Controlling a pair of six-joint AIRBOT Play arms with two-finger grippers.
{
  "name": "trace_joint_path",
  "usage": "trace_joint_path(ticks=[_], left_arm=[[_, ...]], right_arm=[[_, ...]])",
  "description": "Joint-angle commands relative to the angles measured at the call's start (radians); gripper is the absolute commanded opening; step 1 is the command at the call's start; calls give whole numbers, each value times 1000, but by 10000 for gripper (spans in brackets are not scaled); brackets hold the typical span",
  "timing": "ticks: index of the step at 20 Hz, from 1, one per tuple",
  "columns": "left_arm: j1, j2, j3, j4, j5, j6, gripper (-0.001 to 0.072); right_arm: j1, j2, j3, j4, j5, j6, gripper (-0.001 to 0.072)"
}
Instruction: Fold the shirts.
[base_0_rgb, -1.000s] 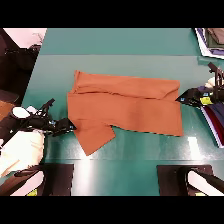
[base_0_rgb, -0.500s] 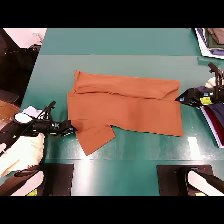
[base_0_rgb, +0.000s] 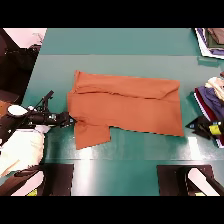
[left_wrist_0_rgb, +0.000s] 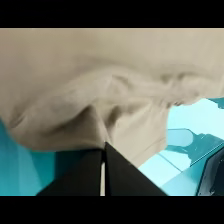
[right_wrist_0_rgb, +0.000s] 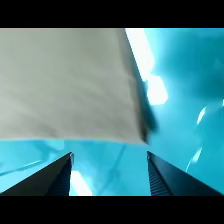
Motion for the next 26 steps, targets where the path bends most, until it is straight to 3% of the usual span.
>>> trace_joint_path(ticks=[1,4,6,10,13,16,20,23,26], left_arm=[[0,1,28,-3,-14,4,25],[0,0,28,-2,-13,4,25],[0,0,28,-1,-12,4,25],[0,0,28,4,-14,4,25],[0,0,28,35,-53,4,25],[0,35,27,159,-128,-7,23],[0,224,25,251,-244,-74,23],[0,342,26,241,-354,-158,24],[0,356,62,156,-318,-174,24]], right_arm=[[-150,-16,-134,56,-2,-87,520],[-132,-74,-159,94,-77,-98,501],[-82,-107,-156,138,-128,-98,428],[42,-154,-101,151,-202,-78,399],[94,-165,-55,114,-180,-79,14],[129,-100,-20,-19,-95,-76,14],[131,85,-18,-169,93,-68,14],[132,225,-17,-205,147,-24,14],[157,315,-16,-159,113,4,13]])
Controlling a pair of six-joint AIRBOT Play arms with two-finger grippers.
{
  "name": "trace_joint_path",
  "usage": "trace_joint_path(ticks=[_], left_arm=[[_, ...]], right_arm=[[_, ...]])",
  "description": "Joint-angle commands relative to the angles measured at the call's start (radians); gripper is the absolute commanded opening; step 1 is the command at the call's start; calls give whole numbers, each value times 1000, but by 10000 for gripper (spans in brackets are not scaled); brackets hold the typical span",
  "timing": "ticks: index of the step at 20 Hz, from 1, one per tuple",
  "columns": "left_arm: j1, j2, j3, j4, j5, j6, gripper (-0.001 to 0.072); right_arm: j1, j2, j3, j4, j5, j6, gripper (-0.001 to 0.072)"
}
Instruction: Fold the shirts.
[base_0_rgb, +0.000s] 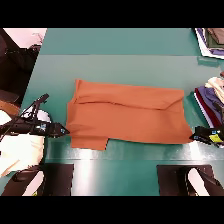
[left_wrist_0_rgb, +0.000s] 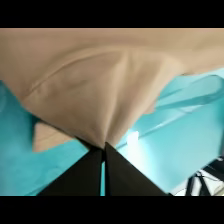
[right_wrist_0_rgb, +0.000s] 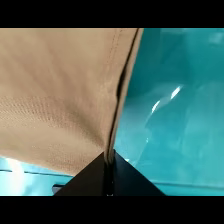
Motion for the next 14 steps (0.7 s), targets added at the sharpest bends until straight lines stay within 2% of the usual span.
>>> trace_joint_path(ticks=[1,4,7,10,14], left_arm=[[0,41,50,-45,45,-40,24],[0,-43,151,-45,179,14,24],[0,-225,264,-47,228,63,25],[0,-433,409,-53,274,76,25],[0,-669,577,-146,304,146,25]], right_arm=[[36,98,2,23,-11,31,13],[99,18,60,56,-92,61,13],[156,-136,203,66,-161,64,13],[197,-306,354,72,-204,72,13],[235,-506,521,71,-217,98,13]])
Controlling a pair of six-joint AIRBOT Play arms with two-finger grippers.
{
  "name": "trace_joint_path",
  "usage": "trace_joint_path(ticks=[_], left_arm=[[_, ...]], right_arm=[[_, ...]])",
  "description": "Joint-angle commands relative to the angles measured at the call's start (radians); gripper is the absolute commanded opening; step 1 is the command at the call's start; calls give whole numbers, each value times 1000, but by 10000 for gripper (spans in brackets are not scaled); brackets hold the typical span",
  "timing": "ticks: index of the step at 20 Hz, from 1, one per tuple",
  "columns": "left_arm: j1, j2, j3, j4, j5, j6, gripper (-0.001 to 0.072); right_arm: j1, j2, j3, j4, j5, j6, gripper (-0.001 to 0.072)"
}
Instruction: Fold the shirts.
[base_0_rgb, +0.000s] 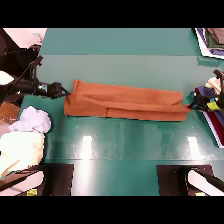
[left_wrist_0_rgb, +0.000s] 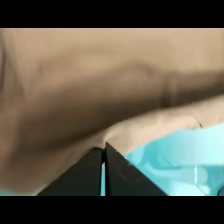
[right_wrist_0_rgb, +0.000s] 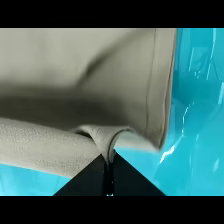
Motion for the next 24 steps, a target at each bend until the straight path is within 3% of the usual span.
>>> trace_joint_path(ticks=[1,6,8,9,10,11,15,16,18,24], left_arm=[[1,-203,143,-51,62,46,26],[-33,-372,266,-85,145,123,27],[-62,-391,290,-85,222,120,30],[-72,-392,290,-95,272,119,222],[-77,-392,290,-127,304,119,509],[-77,-390,291,-149,317,118,620],[-77,-389,351,-146,185,117,617],[-77,-389,362,-146,133,117,559],[-77,-389,370,-148,43,121,62],[-130,-390,370,-133,-13,121,35]], right_arm=[[35,-175,151,3,-31,21,14],[45,-372,336,10,-31,79,15],[41,-430,393,85,-53,83,19],[34,-452,415,138,-80,82,73],[25,-473,436,208,-108,79,352],[13,-492,455,266,-110,78,582],[-60,-501,453,298,23,-19,595],[-85,-484,418,283,47,-39,595],[-141,-451,332,281,66,-84,595],[-265,-499,179,309,71,-147,596]])
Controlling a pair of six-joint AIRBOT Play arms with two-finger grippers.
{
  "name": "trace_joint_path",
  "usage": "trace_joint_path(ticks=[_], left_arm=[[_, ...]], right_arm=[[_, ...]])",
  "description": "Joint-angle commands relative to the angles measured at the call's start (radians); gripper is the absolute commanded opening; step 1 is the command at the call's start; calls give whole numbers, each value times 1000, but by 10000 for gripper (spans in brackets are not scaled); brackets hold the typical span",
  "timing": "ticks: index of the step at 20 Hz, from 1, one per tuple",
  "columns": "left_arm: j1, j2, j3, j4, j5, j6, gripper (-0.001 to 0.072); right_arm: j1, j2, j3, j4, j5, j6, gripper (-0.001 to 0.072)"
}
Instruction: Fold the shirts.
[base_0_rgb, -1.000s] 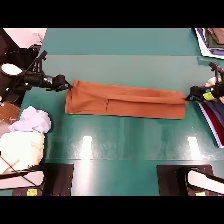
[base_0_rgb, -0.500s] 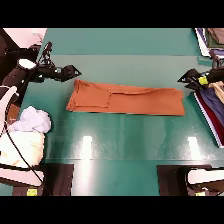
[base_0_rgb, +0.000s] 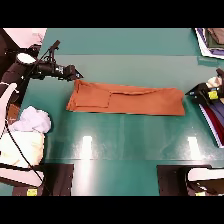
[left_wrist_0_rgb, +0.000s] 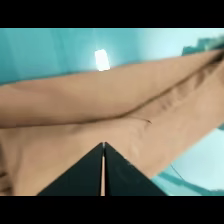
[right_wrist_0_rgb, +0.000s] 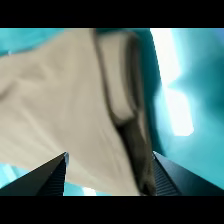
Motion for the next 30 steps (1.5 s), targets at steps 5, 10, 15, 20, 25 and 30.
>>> trace_joint_path(ticks=[5,10,15,20,25,30], left_arm=[[-98,-1,3,36,-14,-8,27],[-170,-4,3,43,36,-84,26],[-293,-39,49,43,140,-90,26],[-398,-199,230,96,131,-183,26],[-504,-365,355,119,129,-232,26],[-572,-435,396,106,172,-248,26]], right_arm=[[-2,-119,-55,103,-1,-117,596],[77,-157,-55,110,-26,-137,505],[101,-111,-54,112,-26,-202,14],[108,69,-34,131,-4,-154,13],[199,145,201,168,103,-15,13],[352,145,390,220,116,67,13]])
